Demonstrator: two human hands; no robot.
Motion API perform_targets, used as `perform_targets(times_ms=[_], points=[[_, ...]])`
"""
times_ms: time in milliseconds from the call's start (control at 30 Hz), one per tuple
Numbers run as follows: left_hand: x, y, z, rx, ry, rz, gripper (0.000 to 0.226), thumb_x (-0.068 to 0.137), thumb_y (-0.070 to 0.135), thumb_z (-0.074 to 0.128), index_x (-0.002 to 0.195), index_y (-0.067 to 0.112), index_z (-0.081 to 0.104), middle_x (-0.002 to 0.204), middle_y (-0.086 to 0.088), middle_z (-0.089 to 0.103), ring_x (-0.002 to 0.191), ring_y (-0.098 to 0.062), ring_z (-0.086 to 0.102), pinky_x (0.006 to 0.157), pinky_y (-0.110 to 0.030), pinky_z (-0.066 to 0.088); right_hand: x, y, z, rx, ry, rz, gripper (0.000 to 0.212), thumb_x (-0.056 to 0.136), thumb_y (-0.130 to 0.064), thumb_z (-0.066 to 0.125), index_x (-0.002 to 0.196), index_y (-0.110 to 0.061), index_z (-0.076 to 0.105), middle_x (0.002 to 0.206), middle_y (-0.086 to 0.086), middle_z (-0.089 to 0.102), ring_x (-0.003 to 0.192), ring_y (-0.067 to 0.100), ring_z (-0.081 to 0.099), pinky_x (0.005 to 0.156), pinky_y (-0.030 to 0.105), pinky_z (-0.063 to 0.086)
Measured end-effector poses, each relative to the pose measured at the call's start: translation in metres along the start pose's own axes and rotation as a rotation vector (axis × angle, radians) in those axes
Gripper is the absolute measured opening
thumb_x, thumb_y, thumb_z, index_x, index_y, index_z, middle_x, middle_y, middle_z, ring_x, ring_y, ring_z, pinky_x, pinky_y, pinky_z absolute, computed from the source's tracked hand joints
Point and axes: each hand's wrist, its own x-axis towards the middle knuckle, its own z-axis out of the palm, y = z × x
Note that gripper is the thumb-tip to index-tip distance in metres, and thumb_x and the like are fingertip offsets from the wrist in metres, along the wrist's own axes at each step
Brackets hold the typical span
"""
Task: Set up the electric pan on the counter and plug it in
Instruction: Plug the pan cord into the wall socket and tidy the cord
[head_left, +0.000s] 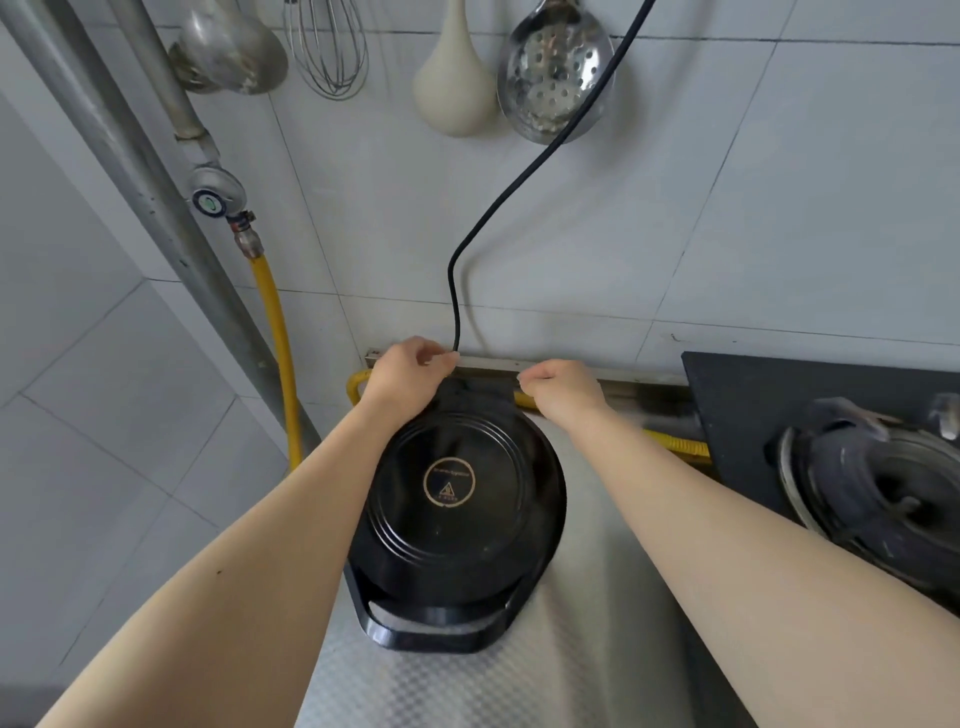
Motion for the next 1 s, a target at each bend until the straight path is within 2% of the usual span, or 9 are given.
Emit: perform_targets(times_ms=[100, 267, 367, 500, 633, 833, 1000], points=[[-0.033, 0.011, 0.006, 0.021, 0.022, 0.05, 0.043, 0.091, 0.037, 0.057, 0.127, 0.014, 0.057, 0.126, -0.003, 0.062, 0.115, -0.02, 0.057, 0.087, -0.026, 0.042, -0.025, 0.006, -0.01, 0.009, 0.026, -0.007, 0.028, 0.094, -0.016, 0.05, 0.113, -0.013, 0.071, 0.124, 0.003, 0.067, 0.119, 0.024, 0.057, 0.101, 0.033, 0.045], [-0.083, 0.02, 0.015, 0.083, 0.059, 0.112, 0.044, 0.092, 0.034, 0.057, 0.132, 0.016, 0.054, 0.135, -0.004, 0.056, 0.121, -0.019, 0.054, 0.088, -0.024, 0.041, -0.061, 0.021, -0.021, 0.052, 0.057, -0.018, 0.028, 0.09, -0.009, 0.05, 0.106, 0.0, 0.071, 0.118, 0.014, 0.069, 0.113, 0.031, 0.06, 0.097, 0.037, 0.048], [-0.106, 0.02, 0.02, 0.124, 0.092, 0.14, 0.044, 0.091, 0.035, 0.057, 0.132, 0.019, 0.054, 0.136, -0.002, 0.054, 0.121, -0.019, 0.053, 0.088, -0.024, 0.041, -0.079, 0.03, -0.022, 0.086, 0.039, -0.017, 0.026, 0.091, -0.013, 0.054, 0.11, -0.011, 0.072, 0.119, 0.006, 0.068, 0.115, 0.026, 0.059, 0.095, 0.032, 0.046], [-0.134, 0.016, 0.031, 0.192, 0.139, 0.189, 0.042, 0.09, 0.036, 0.058, 0.129, 0.022, 0.054, 0.134, -0.001, 0.053, 0.118, -0.019, 0.053, 0.094, -0.03, 0.044, -0.102, 0.039, -0.017, 0.107, 0.049, -0.03, 0.028, 0.09, -0.016, 0.057, 0.114, -0.016, 0.071, 0.123, 0.004, 0.067, 0.117, 0.025, 0.059, 0.101, 0.035, 0.047], [-0.156, 0.013, 0.04, 0.207, 0.146, 0.237, 0.04, 0.09, 0.035, 0.059, 0.128, 0.022, 0.056, 0.133, -0.001, 0.054, 0.103, -0.012, 0.055, 0.085, -0.024, 0.043, -0.126, 0.048, -0.015, 0.106, 0.064, -0.045, 0.03, 0.091, -0.014, 0.054, 0.117, -0.016, 0.069, 0.125, 0.002, 0.066, 0.119, 0.024, 0.057, 0.103, 0.034, 0.045], [-0.183, 0.016, 0.043, 0.186, 0.12, 0.282, 0.039, 0.09, 0.035, 0.059, 0.126, 0.022, 0.056, 0.132, -0.001, 0.054, 0.115, -0.02, 0.054, 0.09, -0.03, 0.046, -0.159, 0.053, -0.017, 0.132, 0.124, -0.047, 0.028, 0.091, -0.013, 0.054, 0.113, -0.018, 0.071, 0.123, 0.001, 0.067, 0.118, 0.023, 0.058, 0.104, 0.036, 0.045], [-0.22, 0.006, 0.037, 0.142, 0.078, 0.321, 0.043, 0.09, 0.036, 0.058, 0.13, 0.021, 0.054, 0.135, -0.001, 0.051, 0.12, -0.02, 0.051, 0.095, -0.032, 0.044, -0.204, 0.059, -0.01, 0.124, 0.184, -0.025, 0.029, 0.094, -0.015, 0.052, 0.117, -0.018, 0.07, 0.127, 0.0, 0.064, 0.12, 0.022, 0.055, 0.102, 0.03, 0.042]])
